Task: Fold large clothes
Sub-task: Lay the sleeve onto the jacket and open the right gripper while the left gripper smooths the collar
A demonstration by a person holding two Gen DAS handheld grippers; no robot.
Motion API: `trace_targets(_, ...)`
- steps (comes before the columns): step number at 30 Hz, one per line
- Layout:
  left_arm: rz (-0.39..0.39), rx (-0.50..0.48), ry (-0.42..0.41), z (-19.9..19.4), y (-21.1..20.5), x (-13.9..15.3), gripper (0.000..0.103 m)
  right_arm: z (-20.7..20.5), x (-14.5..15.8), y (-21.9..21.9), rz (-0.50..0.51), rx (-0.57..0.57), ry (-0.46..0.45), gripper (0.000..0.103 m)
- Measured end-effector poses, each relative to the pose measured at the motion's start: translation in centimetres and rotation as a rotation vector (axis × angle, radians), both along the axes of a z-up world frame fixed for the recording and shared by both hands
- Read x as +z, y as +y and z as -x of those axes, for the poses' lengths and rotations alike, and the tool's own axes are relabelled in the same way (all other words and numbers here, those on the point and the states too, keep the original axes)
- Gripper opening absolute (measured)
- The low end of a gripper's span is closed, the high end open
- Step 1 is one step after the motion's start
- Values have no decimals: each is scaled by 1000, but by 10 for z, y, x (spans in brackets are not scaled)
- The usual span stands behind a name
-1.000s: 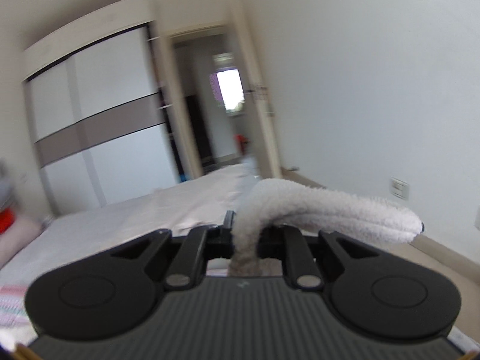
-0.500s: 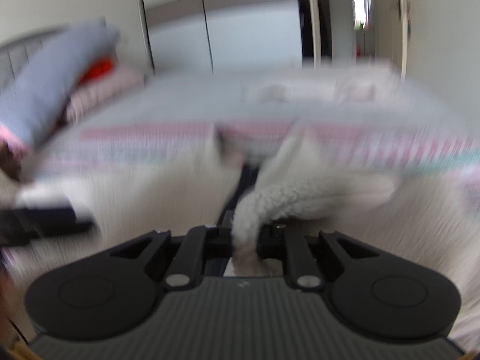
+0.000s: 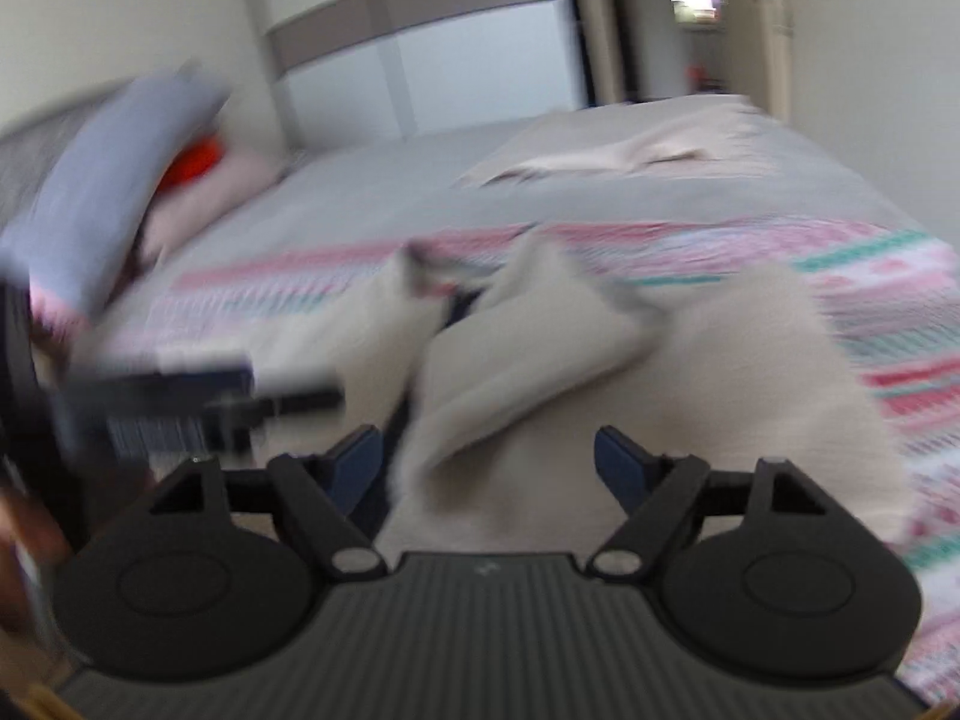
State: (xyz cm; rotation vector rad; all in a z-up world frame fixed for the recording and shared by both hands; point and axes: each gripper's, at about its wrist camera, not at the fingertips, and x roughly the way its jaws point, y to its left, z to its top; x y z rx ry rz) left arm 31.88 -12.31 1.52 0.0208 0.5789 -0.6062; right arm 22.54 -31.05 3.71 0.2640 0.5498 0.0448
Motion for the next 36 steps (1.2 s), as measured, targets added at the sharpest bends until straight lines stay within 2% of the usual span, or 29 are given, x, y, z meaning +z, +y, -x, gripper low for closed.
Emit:
trace_targets(3, -66, -76, -44, 5, -43, -9, 103, 14, 6, -47, -116, -92, -57, 80)
trace_targets(5, -97, -92, -58, 5, -68, -15, 103, 18, 0, -75, -146, -170, -58, 80)
trace_targets(7, -154, -44, -96, 2, -90, -21, 102, 23, -5, -96, -156, -241, -41, 80)
trace_targets(8, -195, 2, -140, 1, -99, -24, 97, 27, -7, -106, -165, -273, -34, 80)
trace_targets(9, -236, 43, -184, -1, -105, -27, 90, 30, -10, -114, -180, -299, -29, 80)
trace_targets(11, -286, 95, -212, -6, -108, -30, 51, 33, -16, -129, -206, -339, -26, 80)
trace_targets(12, -278, 121, -210, -8, -103, -29, 44, 36, -18, -136, -219, -357, -28, 80)
trace_targets(14, -209, 222, -209, -7, -83, -20, 32, 41, -22, -151, -251, -399, -34, 80)
trace_targets(16, -160, 346, -207, -4, -57, -11, 31, 48, -26, -163, -283, -431, -37, 80)
trace_targets(19, -131, 426, -142, -2, -13, -9, 34, 55, -34, -178, -328, -475, -29, 80)
trace_targets(21, -80, 387, -45, -5, 18, -13, 39, 57, -37, -182, -353, -491, -14, 80)
trace_targets(23, 21, 321, 50, -7, 50, -18, 54, 57, -37, -181, -351, -480, -2, 80)
trace_targets(24, 79, 302, 65, -7, 65, -17, 57, 55, -38, -179, -344, -471, 8, 80)
trace_targets(26, 160, 284, 65, -9, 86, -12, 71, 52, -38, -174, -317, -455, 33, 80)
trace_targets(29, 241, 310, 118, -21, 109, -8, 72, 49, -37, -168, -265, -448, 76, 80)
trace_targets(32, 261, 293, 265, -49, 107, -17, 73, 47, -38, -165, -250, -443, 105, 81)
trace_targets(34, 187, 349, 357, -67, 98, -31, 72, 47, -38, -163, -245, -428, 114, 82)
trace_targets(36, 146, 406, 398, -73, 95, -43, 72, 46, -40, -162, -230, -417, 130, 84)
